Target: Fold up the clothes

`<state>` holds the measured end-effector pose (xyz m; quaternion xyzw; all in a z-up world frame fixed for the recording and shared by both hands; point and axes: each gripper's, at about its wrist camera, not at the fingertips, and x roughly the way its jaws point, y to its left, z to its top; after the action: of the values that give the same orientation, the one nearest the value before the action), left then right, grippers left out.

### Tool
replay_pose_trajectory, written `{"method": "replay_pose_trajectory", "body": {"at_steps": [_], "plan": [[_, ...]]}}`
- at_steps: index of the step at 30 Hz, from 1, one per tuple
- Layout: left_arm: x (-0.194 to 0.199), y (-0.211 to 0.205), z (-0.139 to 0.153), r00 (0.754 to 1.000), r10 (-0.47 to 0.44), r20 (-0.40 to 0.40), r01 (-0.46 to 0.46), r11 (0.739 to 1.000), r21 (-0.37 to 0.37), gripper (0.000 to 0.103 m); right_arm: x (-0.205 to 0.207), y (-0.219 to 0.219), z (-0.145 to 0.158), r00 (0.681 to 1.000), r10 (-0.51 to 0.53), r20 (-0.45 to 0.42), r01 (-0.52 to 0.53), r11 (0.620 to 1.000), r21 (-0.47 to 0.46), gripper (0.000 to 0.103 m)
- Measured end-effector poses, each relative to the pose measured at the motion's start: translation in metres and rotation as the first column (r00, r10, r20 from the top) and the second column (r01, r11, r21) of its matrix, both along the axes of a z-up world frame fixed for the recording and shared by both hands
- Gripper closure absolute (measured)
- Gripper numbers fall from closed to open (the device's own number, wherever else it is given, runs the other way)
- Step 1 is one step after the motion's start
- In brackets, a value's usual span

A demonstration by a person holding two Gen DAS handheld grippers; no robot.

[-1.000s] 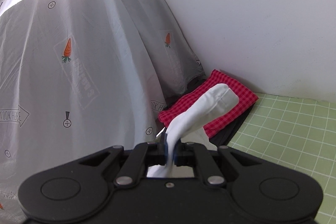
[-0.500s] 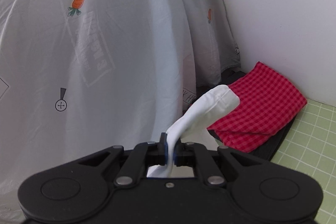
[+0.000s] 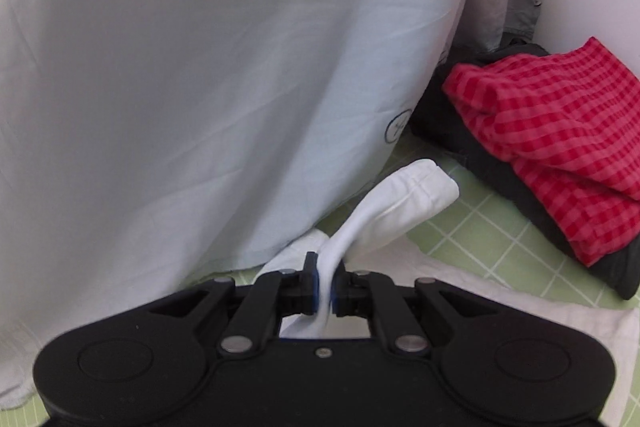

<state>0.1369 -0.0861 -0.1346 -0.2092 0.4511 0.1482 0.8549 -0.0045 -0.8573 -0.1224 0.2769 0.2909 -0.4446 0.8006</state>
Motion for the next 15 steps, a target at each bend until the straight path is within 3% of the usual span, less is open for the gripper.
{"method": "replay_pose_trajectory", "body": {"at_steps": [1,4,6,8,12,15], "plan": [[0.000,-0.001,-0.001,1.000,-0.007,0.003,0.007,1.000,0.010,0.082,0.002,-0.001,-0.003,1.000,0.018,-0.020,-0.018,1.000,0.004,0.095],[-0.007,-0.004,0.009,0.999,-0.032,0.016,0.032,0.999,0.034,0.074,-0.002,-0.003,-0.002,0.998,0.061,-0.028,-0.060,0.998,0.032,0.080],[-0.013,-0.007,0.019,0.998,-0.049,0.034,0.047,0.997,0.056,0.043,-0.015,0.003,0.012,0.996,0.085,0.008,-0.085,0.996,0.029,0.059],[-0.027,-0.012,0.036,0.994,-0.077,0.082,0.069,0.994,0.089,0.032,-0.032,0.015,0.026,0.994,0.110,0.025,-0.110,0.994,-0.002,0.047],[-0.056,-0.034,0.059,0.979,-0.180,0.094,0.165,0.976,0.144,0.024,-0.054,0.052,0.032,0.977,0.205,-0.055,-0.209,0.976,-0.062,0.022],[-0.074,-0.067,0.056,0.951,-0.305,0.044,0.294,0.942,0.162,0.021,-0.068,0.083,0.027,0.947,0.287,-0.148,-0.302,0.949,-0.093,0.019]]}}
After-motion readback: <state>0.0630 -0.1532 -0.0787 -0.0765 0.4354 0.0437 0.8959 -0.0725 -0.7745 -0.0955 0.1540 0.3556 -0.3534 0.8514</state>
